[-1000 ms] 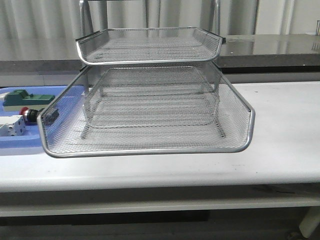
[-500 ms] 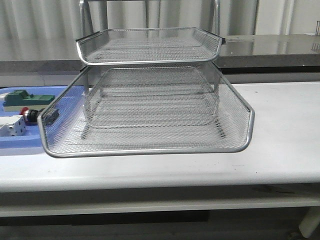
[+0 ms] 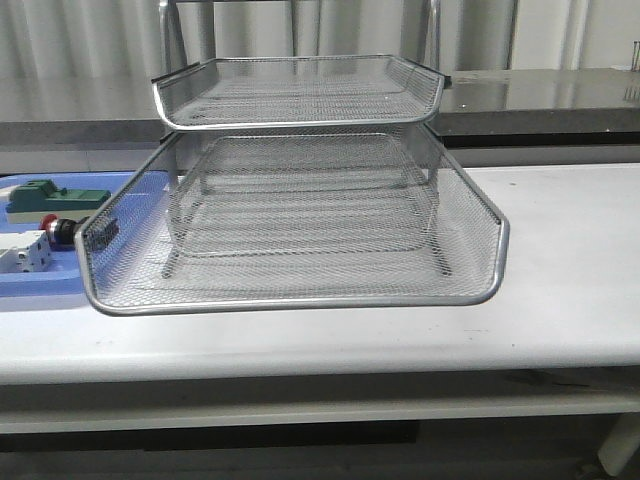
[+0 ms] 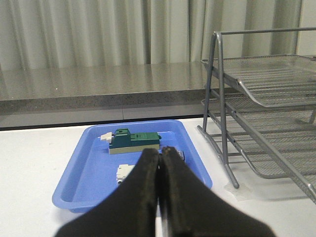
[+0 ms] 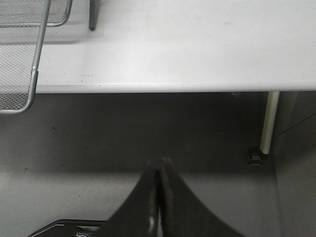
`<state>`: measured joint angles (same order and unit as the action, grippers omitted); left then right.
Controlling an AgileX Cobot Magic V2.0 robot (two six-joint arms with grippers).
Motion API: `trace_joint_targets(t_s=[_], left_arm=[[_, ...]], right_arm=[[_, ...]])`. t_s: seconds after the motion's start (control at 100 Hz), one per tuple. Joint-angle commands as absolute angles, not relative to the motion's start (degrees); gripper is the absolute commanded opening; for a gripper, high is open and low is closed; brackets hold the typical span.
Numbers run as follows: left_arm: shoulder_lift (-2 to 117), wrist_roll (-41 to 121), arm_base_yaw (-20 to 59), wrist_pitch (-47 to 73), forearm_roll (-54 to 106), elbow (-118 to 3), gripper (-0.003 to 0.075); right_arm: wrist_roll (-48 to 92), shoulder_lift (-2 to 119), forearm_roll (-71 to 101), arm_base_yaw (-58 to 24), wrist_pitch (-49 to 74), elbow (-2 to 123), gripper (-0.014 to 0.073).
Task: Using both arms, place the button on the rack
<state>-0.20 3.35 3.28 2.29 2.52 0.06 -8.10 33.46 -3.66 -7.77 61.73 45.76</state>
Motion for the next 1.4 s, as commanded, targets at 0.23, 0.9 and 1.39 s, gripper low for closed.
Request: trace_joint_targets(t_s=[0.23, 0.9, 1.39], left_arm=[[-2.2, 2.7, 3.2, -2.3, 2.9, 2.7, -0.0020], [-2.2, 2.7, 3.2, -4.7, 2.9, 2.7, -0.0020], [5.6, 2.7, 3.2, 0.0, 12.7, -9.7, -0.0020]], right_arm=[[-7.6, 33.6, -4.3, -7.4, 59.1, 47.7, -0.0067], [-7.6, 33.6, -4.3, -7.4, 59.1, 47.7, -0.0067], [-7.6, 33.6, -4.3, -7.4, 59.1, 47.7, -0.0067]])
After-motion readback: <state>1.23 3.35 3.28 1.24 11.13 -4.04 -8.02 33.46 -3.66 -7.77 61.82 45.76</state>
